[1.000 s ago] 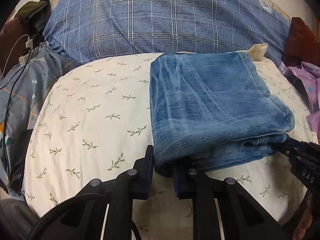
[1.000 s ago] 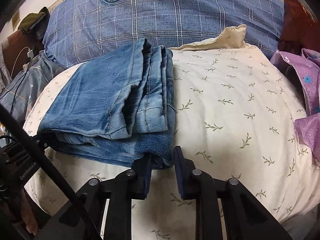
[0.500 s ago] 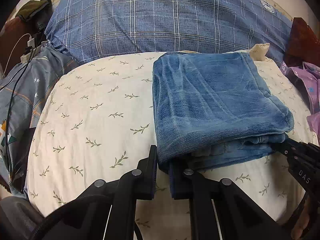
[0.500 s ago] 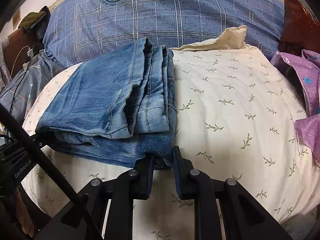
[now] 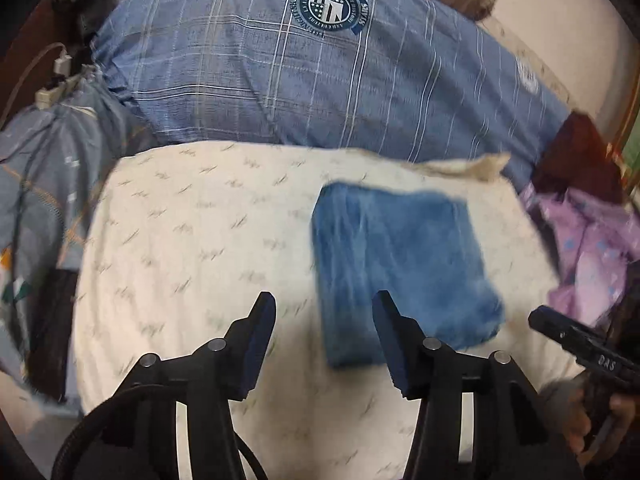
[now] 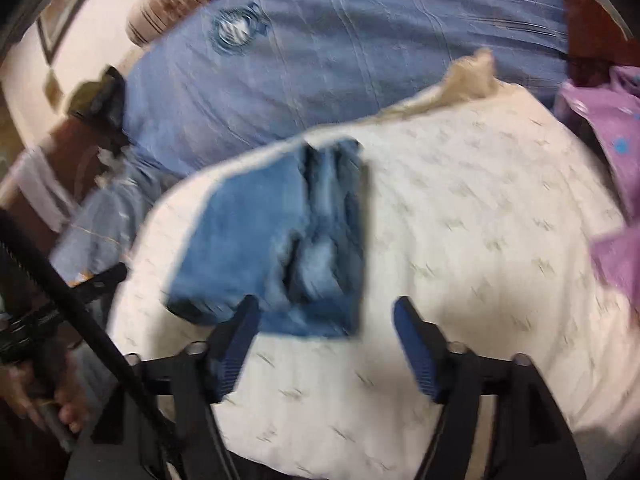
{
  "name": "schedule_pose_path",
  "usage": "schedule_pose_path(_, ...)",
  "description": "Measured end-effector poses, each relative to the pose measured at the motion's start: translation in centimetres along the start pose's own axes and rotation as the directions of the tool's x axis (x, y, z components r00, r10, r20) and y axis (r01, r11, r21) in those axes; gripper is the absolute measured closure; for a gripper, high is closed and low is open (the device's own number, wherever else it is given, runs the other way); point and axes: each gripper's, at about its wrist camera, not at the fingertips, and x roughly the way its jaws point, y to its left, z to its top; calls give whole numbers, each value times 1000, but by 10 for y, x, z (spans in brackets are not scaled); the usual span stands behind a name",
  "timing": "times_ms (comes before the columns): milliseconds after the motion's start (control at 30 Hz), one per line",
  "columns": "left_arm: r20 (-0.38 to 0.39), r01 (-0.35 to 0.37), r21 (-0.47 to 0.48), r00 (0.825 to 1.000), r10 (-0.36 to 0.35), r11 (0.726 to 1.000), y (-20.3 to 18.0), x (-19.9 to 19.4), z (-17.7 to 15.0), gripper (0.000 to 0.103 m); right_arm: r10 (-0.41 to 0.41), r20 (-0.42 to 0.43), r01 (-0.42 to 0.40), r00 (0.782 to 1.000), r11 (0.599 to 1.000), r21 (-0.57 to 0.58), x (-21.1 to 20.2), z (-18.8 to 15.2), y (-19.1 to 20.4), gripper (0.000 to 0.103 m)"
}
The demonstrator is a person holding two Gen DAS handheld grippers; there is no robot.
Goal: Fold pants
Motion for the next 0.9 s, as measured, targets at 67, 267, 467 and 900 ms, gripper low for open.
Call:
schedule_pose_path(67,-33,37,-19,999,-38,999,-1,15,23,48,70,3,-70,998,997,-14,7,29,2,25)
schedule_pose_path(267,-85,113,-35,990,-115,993,-9,93,94,45,82,-85,-82,993,997,5,82,109,0,24)
schedule_pose_path(467,-167,144,-61,974,-153,988,0,161,91,47,28,-143,-29,989,1000,-7,144,124,-11,29)
schedule_pose_path(900,-103,217,-152,967,-233,964,11,165,92,90,-91,-136,70,987,986,-154,143,118,7,66)
